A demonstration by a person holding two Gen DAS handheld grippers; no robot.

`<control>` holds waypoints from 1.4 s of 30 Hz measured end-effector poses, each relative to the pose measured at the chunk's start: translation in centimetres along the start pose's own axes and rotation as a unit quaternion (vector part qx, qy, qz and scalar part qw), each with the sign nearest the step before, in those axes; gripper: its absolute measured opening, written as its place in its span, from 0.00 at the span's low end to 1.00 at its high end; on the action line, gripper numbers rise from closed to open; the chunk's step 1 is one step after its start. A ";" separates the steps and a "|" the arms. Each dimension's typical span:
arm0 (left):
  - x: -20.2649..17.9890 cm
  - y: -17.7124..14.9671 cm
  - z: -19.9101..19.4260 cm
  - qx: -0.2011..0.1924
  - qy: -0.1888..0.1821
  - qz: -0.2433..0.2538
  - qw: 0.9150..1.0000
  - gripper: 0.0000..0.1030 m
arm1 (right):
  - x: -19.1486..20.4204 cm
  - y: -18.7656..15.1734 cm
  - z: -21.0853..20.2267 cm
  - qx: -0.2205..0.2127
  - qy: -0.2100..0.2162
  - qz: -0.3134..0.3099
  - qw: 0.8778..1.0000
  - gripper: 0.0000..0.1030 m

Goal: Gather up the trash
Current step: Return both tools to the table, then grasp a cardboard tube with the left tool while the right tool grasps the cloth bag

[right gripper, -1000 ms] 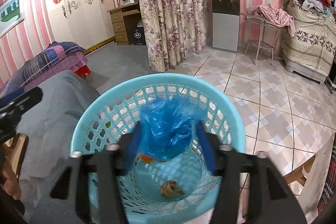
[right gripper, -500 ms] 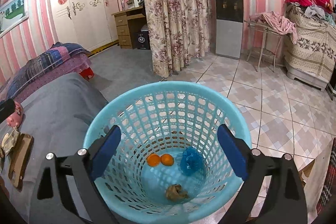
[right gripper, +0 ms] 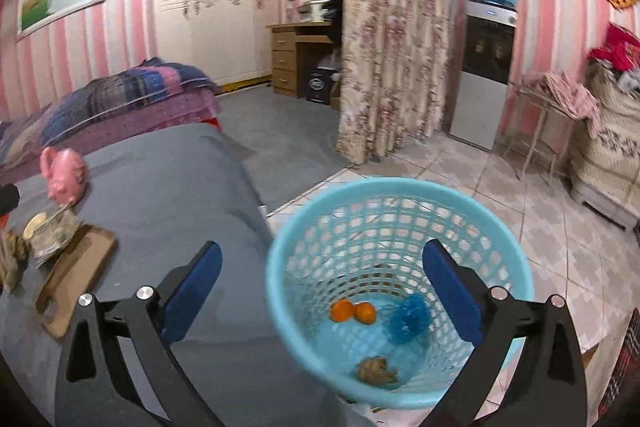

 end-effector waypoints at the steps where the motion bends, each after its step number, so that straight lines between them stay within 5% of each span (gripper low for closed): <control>1: 0.7 -0.1 -0.3 0.000 0.005 -0.002 1.000 0.95 | 1.0 -0.1 -0.2 0.000 0.007 -0.008 1.000 0.96; 18: 14.1 -6.9 -5.2 0.035 0.100 -0.057 0.993 0.95 | 11.4 -3.8 -0.9 0.033 0.104 -0.041 0.993 0.96; 42: 22.8 -13.6 -5.1 0.088 0.135 -0.115 0.980 0.94 | 15.8 -6.5 -1.1 0.057 0.116 -0.088 0.988 0.96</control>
Point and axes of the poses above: each gripper's, at about its wrist camera, not at the fingertips, and z roughly the way its jaws point, x to its left, y to its top, the point moved 8 cm from there along z, roughly the way its jaws point, and after that the axes turned 3 degrees about z, right-handed, at the moved point
